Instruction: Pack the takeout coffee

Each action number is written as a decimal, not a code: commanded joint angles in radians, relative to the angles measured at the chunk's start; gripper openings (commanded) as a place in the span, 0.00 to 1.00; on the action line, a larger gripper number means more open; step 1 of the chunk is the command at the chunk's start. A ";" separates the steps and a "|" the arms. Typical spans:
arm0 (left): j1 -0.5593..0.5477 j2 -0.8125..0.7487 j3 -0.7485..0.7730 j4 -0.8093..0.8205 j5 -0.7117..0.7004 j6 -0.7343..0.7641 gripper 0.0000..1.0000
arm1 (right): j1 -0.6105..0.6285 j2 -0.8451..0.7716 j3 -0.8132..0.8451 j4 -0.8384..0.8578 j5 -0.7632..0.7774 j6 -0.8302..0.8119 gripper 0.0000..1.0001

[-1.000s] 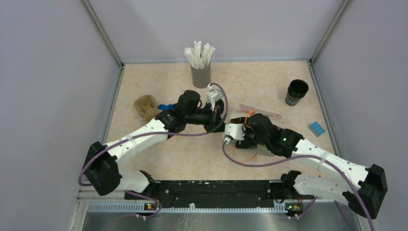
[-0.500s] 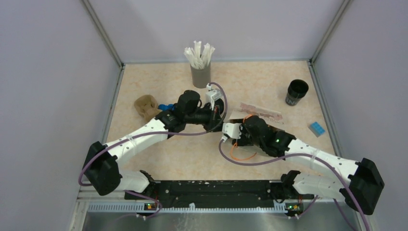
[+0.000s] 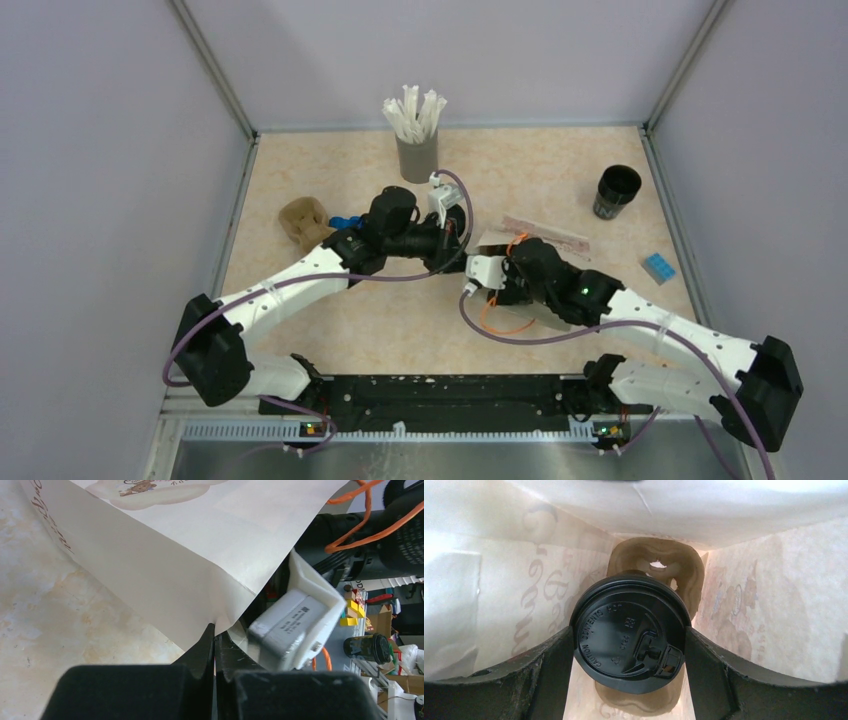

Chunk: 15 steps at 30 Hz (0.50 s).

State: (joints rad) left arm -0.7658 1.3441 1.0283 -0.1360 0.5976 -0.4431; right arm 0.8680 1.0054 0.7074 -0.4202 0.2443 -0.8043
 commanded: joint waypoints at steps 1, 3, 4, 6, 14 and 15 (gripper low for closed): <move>-0.004 -0.006 0.040 0.002 0.015 0.000 0.00 | -0.004 -0.067 0.092 -0.139 -0.039 -0.023 0.66; -0.004 -0.005 0.042 -0.004 0.007 0.003 0.00 | -0.004 -0.084 0.109 -0.199 -0.040 -0.015 0.66; -0.004 -0.006 0.042 -0.006 0.006 0.003 0.00 | -0.004 -0.095 0.110 -0.222 -0.037 -0.014 0.66; -0.004 -0.005 0.041 -0.004 0.007 -0.001 0.00 | -0.003 -0.117 0.105 -0.265 -0.031 -0.016 0.67; -0.004 0.000 0.048 0.002 0.037 -0.002 0.00 | -0.023 -0.176 0.061 -0.278 0.049 -0.042 0.67; -0.004 -0.001 0.047 0.004 0.041 -0.002 0.00 | -0.027 -0.171 0.059 -0.270 0.050 -0.048 0.67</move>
State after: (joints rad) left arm -0.7670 1.3445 1.0344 -0.1436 0.6064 -0.4435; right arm 0.8639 0.8494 0.7666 -0.6987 0.2554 -0.8227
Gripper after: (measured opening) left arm 0.004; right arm 0.718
